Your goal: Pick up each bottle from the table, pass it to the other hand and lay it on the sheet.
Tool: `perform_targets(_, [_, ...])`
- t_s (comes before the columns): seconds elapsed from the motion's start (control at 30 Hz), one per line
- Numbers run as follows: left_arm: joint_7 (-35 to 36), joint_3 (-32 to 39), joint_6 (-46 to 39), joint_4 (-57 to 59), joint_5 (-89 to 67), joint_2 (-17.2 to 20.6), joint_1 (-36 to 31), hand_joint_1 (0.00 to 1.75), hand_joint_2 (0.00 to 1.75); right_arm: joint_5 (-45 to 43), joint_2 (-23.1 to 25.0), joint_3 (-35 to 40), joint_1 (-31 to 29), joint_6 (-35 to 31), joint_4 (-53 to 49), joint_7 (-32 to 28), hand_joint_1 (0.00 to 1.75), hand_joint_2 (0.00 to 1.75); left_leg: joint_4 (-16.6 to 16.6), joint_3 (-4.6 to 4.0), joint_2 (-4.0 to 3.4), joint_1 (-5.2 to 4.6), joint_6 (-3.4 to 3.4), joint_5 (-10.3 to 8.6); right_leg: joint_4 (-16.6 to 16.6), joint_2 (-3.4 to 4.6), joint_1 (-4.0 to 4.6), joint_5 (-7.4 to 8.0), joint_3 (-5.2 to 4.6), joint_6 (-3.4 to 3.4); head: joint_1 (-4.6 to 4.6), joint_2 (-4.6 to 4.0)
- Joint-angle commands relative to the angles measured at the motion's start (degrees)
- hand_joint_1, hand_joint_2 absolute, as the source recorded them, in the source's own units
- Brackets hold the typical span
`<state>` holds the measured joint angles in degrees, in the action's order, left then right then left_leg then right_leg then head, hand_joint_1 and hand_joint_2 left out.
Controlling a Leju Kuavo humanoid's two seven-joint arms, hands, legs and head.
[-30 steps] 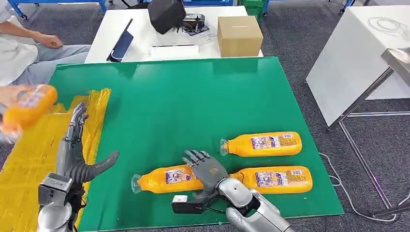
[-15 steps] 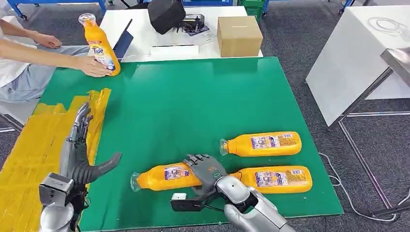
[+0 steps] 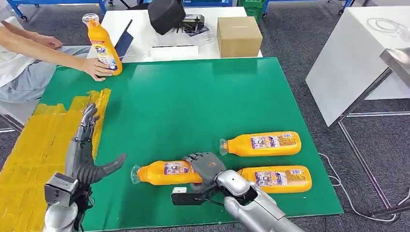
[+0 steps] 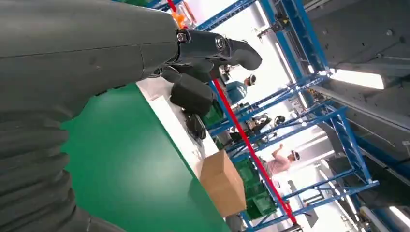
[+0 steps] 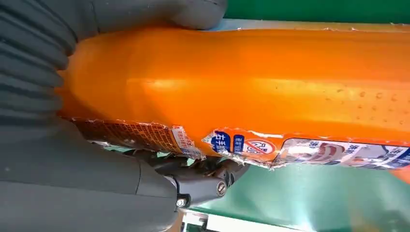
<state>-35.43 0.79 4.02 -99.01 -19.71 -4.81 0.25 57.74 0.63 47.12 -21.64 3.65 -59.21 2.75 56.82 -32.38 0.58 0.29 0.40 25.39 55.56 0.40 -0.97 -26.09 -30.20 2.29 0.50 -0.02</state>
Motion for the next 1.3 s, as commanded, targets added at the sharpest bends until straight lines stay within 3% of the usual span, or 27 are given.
perform_targets(0.03, [2.0, -3.0, 0.0, 6.4, 0.7, 0.3, -3.6, 0.00, 1.75, -5.4, 0.8, -5.0, 0.6, -6.2, 5.5, -1.7, 1.75, 1.75, -0.1, 0.15, 0.14, 0.02, 0.00, -0.06, -0.1, -0.19, 0.04, 0.01, 0.22, -0.06, 0.00, 0.00])
perform_targets(0.17, [4.5, -3.1, 0.3, 2.7, 1.8, 0.1, -1.2, 0.00, 1.75, -10.0, 0.2, -11.9, 8.5, -10.3, -11.6, -2.9, 1.75, 1.75, 0.0, 0.21, 0.13, 0.02, -0.01, -0.02, -0.1, -0.18, 0.04, -0.02, 0.29, -0.06, 0.02, 0.00])
perform_targets(0.27, [5.2, -3.1, 0.6, 2.3, 2.1, 0.0, -1.0, 0.00, 1.75, -9.6, 0.3, -13.1, 9.8, -10.6, -14.4, -2.4, 1.75, 1.75, 0.0, 0.19, 0.23, 0.04, -0.01, 0.06, 0.0, -0.23, 0.05, -0.09, 0.33, -0.08, 0.00, 0.00])
perform_targets(0.37, [9.7, -3.0, 2.9, 1.8, 6.1, -1.1, -0.5, 0.00, 1.75, -12.7, 3.0, -20.1, 15.0, -19.5, -22.1, -7.3, 1.75, 1.75, 0.0, 0.09, 0.09, 0.08, -0.03, 0.12, 0.0, -0.12, 0.11, -0.09, 0.25, -0.10, 0.04, 0.00])
perform_targets(0.5, [16.0, -4.8, 8.5, 2.8, 16.3, -0.9, -0.6, 0.00, 1.75, -19.5, 5.9, -26.9, 20.6, -25.2, -30.8, -14.5, 1.75, 1.75, 0.1, -0.09, 0.24, 0.02, -0.01, 0.08, 0.0, -0.27, 0.04, -0.13, 0.07, -0.08, 0.02, 0.00])
perform_targets(0.7, [23.1, -9.2, 10.2, 5.4, 27.9, 0.4, -2.2, 0.00, 1.75, -27.3, 8.7, -30.0, 22.4, -30.7, -32.8, -23.1, 1.75, 1.75, 0.0, -0.21, 0.19, -0.01, 0.01, -0.01, 0.0, -0.20, 0.00, -0.04, -0.10, -0.03, -0.02, 0.00])
perform_targets(0.8, [26.0, -9.6, 9.8, 6.8, 34.6, 0.2, -2.9, 0.00, 1.75, -29.0, 9.0, -29.5, 22.3, -31.4, -32.2, -24.4, 1.75, 1.75, 0.0, -0.14, 0.12, 0.03, -0.01, 0.01, 0.0, -0.17, 0.04, -0.02, -0.02, -0.08, 0.00, 0.00])
perform_targets(1.3, [26.8, -15.2, 10.0, 5.4, 39.4, 2.3, -5.2, 0.00, 1.75, -26.8, 7.7, -24.4, 19.3, -29.8, -27.1, -24.4, 1.75, 1.75, 0.0, -0.09, 0.03, 0.04, -0.01, 0.03, -0.1, -0.07, 0.06, -0.01, 0.02, -0.07, 0.02, 0.00])
